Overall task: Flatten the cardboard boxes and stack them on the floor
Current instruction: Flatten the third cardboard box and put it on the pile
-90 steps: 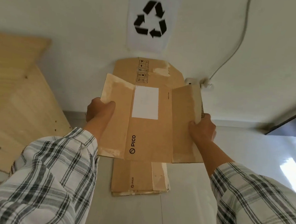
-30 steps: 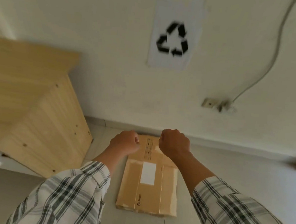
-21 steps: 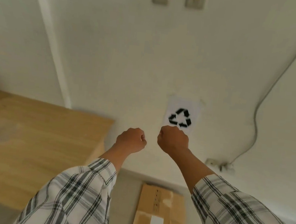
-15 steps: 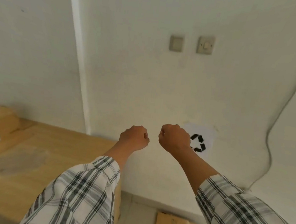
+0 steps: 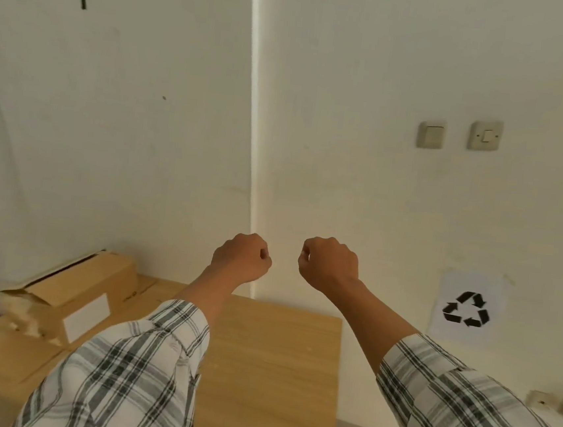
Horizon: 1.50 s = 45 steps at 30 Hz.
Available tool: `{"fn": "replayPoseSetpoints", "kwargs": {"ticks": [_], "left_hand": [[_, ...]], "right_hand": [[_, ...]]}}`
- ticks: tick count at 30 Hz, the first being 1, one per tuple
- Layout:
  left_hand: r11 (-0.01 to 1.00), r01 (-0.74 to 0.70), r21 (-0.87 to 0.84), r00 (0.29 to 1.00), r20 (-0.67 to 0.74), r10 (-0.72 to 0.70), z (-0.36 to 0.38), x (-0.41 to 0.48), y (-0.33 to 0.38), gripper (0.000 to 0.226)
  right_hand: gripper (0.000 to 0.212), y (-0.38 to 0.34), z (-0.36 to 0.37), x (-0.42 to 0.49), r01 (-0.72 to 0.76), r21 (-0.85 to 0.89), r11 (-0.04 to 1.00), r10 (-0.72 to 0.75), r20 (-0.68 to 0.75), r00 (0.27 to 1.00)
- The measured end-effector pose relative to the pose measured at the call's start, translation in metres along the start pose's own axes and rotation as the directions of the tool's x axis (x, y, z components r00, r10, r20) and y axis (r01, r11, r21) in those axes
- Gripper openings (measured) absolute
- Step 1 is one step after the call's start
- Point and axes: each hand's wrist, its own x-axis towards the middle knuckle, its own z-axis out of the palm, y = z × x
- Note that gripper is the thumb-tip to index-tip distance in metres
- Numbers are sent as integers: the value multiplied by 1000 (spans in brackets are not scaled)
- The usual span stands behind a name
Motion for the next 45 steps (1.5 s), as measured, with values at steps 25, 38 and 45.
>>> {"fn": "replayPoseSetpoints", "kwargs": {"ticks": [25,38,45], "left_hand": [[997,-53,62,995,91,47,-90,185,-518,20],[979,-200,40,918,356,173,-82,222,-800,21],[983,-171,-71,859,479,184,-39,213,-865,37]], "right_hand": [[26,-445,252,223,11,22,1000,-12,67,998],[25,-672,398,228,-278,-19,960,276,202,940],[28,-724,455,207,-299,-135,945,327,338,882]]}}
